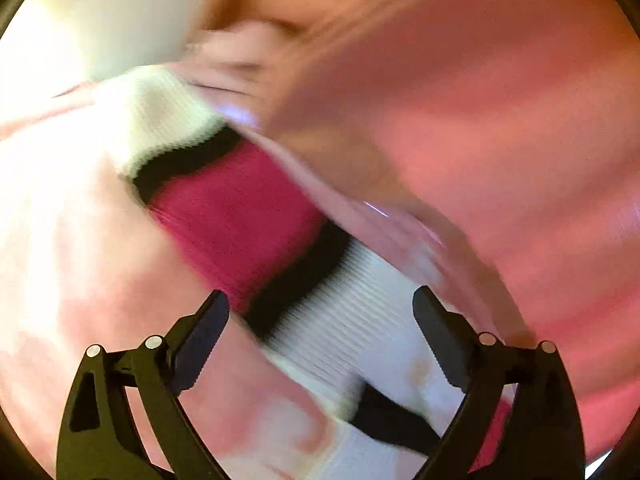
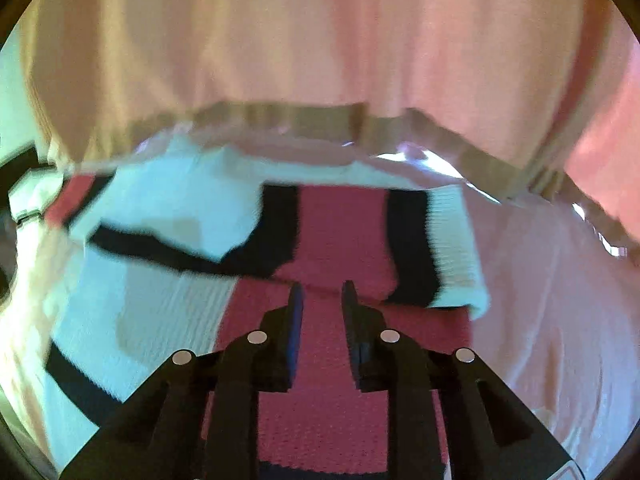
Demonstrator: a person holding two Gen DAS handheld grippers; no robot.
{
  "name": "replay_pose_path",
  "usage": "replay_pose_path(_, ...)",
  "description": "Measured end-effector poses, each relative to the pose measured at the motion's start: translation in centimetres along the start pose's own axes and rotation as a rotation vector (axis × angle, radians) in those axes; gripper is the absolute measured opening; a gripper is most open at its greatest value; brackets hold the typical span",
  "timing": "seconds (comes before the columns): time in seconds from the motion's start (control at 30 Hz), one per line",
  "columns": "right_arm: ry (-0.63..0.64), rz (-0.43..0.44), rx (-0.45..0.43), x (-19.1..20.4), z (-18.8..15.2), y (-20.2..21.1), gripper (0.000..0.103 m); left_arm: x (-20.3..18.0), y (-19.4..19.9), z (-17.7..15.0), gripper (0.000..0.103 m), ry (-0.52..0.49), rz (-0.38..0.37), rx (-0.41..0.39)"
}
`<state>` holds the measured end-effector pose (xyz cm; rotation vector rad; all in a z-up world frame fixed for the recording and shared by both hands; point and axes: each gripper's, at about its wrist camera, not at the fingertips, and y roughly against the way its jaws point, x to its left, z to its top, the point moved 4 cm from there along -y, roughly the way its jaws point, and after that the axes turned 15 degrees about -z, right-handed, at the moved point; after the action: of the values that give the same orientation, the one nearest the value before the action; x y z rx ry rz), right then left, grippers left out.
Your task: Fold small clothes
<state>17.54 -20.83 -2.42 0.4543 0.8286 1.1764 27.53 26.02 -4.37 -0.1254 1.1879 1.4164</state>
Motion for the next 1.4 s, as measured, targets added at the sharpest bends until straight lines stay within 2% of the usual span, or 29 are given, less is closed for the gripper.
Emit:
replay_pose_path(0.07, 0.066, -0.029, -0.017, 1.9, -0.4, -0.1, 0.021, 4.8, 0.7, 2.8, 0.091, 0.090, 0.069, -0.058)
replay_pose_path(0.13, 0.083, -0.031, -0.025, 2.9, -0.5, -0.3, 0.030, 8.7, 1.0, 4.8, 0.090, 0.165, 0.112, -0.084)
replay_pose_path(0.2, 0.072, -0.009, -0.016, 3.6, -0.3, -0.4, 0.033, 11.8, 0.7, 6.4, 0.090, 0.226, 0.131, -0.102)
replay_pose_path(0.27, 0.050, 0.021, 0.005, 4.1, 0.1, -1.1, 0.035, 13.7, -0.1, 7.5, 0.081, 0.252, 0.120, -0.090)
replay_pose_path(0.37, 0.058, 0.005, 0.022, 4.7, -0.1, -2.0, 0.037, 14.0, -0.8, 8.6, 0.059, 0.217, 0.125, -0.089)
replay_pose_path(0.4, 0.064, -0.007, 0.031, 4.6, -0.3, -2.4, 0.038, 13.7, -1.3, 9.1, 0.034, 0.197, 0.110, -0.073)
replay_pose_path(0.43, 0.061, -0.012, 0.043, 4.5, -0.4, -2.6, 0.038, 13.3, -1.9, 9.2, 0.015, 0.185, 0.083, -0.047)
replay_pose_path(0.47, 0.052, -0.004, 0.054, 4.3, -0.4, -2.7, 0.038, 12.7, -2.3, 9.5, 0.011, 0.182, 0.057, -0.029)
replay_pose_path(0.53, 0.010, 0.031, 0.073, 3.7, -0.2, -2.9, 0.038, 11.4, -1.8, 9.7, 0.010, 0.161, 0.057, -0.057)
replay_pose_path(0.63, -0.051, 0.053, 0.071, 2.4, 0.4, -2.5, 0.038, 6.2, -0.3, 9.6, 0.008, 0.058, 0.025, -0.088)
replay_pose_path(0.7, -0.080, 0.050, 0.056, 1.3, 0.9, -2.0, 0.039, 0.3, 1.2, 8.3, 0.008, -0.064, -0.021, -0.090)
replay_pose_path(0.73, -0.105, 0.052, 0.047, 0.5, 1.3, -1.7, 0.040, -4.0, 2.1, 6.8, 0.008, -0.152, -0.064, -0.081)
replay_pose_path(0.8, -0.149, 0.059, 0.039, -0.8, 1.6, -1.3, 0.042, -10.0, 3.5, 3.8, 0.007, -0.274, -0.140, -0.049)
replay_pose_path(0.87, -0.202, 0.069, 0.037, -2.5, 1.9, -1.1, 0.045, -16.9, 4.0, -1.1, 0.007, -0.398, -0.231, 0.023)
replay_pose_path(0.93, -0.240, 0.068, 0.039, -4.1, 2.1, -1.0, 0.048, -21.4, 3.8, -5.9, 0.008, -0.464, -0.294, 0.099)
replay_pose_path(0.97, -0.262, 0.062, 0.045, -5.0, 2.0, -1.2, 0.049, -23.9, 2.7, -9.9, 0.008, -0.502, -0.321, 0.176)
replay_pose_path(1.0, -0.277, 0.059, 0.053, -5.6, 2.0, -1.5, 0.050, -24.7, 1.9, -11.9, 0.012, -0.513, -0.322, 0.214)
replay_pose_path(1.03, -0.291, 0.060, 0.068, -6.1, 1.8, -1.9, 0.052, -25.5, 0.3, -15.3, 0.014, -0.523, -0.318, 0.275)
replay_pose_path(1.07, -0.308, 0.072, 0.093, -6.7, 1.5, -2.5, 0.053, -25.6, -0.7, -16.9, 0.016, -0.532, -0.307, 0.307)
replay_pose_path(1.1, -0.321, 0.080, 0.112, -7.0, 1.3, -2.9, 0.053, -25.3, -2.0, -19.3, 0.025, -0.549, -0.272, 0.343)
replay_pose_path(1.13, -0.338, 0.091, 0.137, -7.4, 1.1, -3.5, 0.053, -24.8, -2.5, -20.7, 0.038, -0.558, -0.245, 0.362)
replay_pose_path(1.17, -0.341, 0.098, 0.151, -7.5, 0.9, -3.7, 0.053, -23.8, -3.2, -22.1, 0.042, -0.568, -0.208, 0.382)
replay_pose_path(1.27, -0.321, 0.116, 0.174, -7.2, 0.9, -4.2, 0.056, -21.5, -2.9, -22.5, 0.055, -0.551, -0.173, 0.394)
replay_pose_path(1.33, -0.296, 0.122, 0.162, -6.4, 1.2, -4.3, 0.061, -18.7, -1.2, -21.0, 0.075, -0.485, -0.144, 0.366)
replay_pose_path(1.4, -0.289, 0.125, 0.137, -5.7, 1.7, -4.2, 0.061, -16.3, -0.1, -18.9, 0.081, -0.381, -0.142, 0.307)
